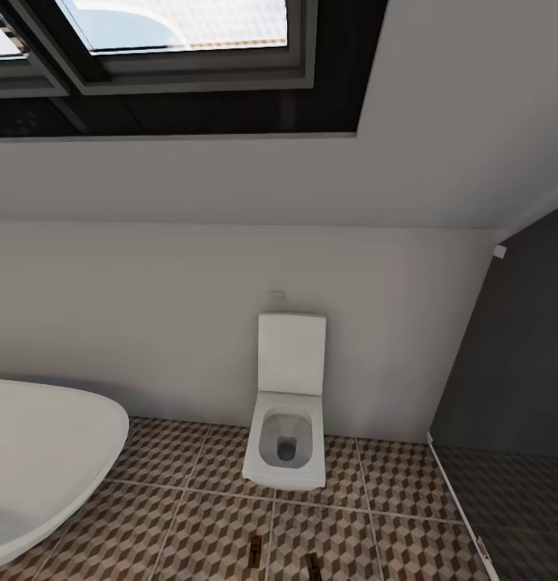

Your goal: Take the four mousetraps from the cabinet in the bathroom and place them on the bathroom floor. Make sure all four end up on the same floor surface, and ensure that at least two of them are either under or directly next to the same bathroom sink.

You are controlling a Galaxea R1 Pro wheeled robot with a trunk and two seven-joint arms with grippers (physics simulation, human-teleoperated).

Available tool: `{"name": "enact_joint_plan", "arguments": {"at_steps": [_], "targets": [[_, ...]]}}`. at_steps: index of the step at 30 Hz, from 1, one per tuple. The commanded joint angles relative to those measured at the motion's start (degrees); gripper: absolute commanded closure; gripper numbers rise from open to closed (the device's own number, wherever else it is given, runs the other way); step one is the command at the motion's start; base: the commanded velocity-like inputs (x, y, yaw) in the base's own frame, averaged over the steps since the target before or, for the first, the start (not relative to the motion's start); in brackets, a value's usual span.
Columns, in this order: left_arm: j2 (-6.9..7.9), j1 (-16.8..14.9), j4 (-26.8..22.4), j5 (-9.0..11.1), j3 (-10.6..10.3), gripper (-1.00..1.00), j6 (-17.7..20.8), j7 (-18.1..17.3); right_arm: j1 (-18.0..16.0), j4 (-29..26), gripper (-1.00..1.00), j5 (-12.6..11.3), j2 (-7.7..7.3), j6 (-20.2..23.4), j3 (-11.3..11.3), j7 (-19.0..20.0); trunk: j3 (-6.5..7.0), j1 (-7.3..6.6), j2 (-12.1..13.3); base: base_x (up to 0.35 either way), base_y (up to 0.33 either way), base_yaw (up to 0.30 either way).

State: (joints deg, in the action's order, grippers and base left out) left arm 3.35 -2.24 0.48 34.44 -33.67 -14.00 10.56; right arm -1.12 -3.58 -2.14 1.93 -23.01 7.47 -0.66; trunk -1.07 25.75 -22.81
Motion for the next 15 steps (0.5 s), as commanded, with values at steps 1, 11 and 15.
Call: {"name": "enact_joint_plan", "arguments": {"at_steps": [1,11,15], "targets": [[-0.01,0.0,0.1,0.3,-0.5,-1.0,-0.2,0.2,0.0,0.1,-1.0,-0.2,0.0,-0.2,0.4,-0.1,-0.11,0.03,-0.1,0.0,0.0,0.0],[-0.01,0.0,0.1,0.3,-0.5,-1.0,-0.2,0.2,0.0,0.1,-1.0,-0.2,0.0,-0.2,0.4,-0.1,-0.11,0.03,-0.1,0.0,0.0,0.0],[-0.01,0.0,0.1,0.3,-0.5,-1.0,-0.2,0.2,-0.1,0.1,-1.0,-0.2,0.0,-0.2,0.4,-0.1,-0.11,0.03,-0.1,0.0,0.0,0.0]]}}
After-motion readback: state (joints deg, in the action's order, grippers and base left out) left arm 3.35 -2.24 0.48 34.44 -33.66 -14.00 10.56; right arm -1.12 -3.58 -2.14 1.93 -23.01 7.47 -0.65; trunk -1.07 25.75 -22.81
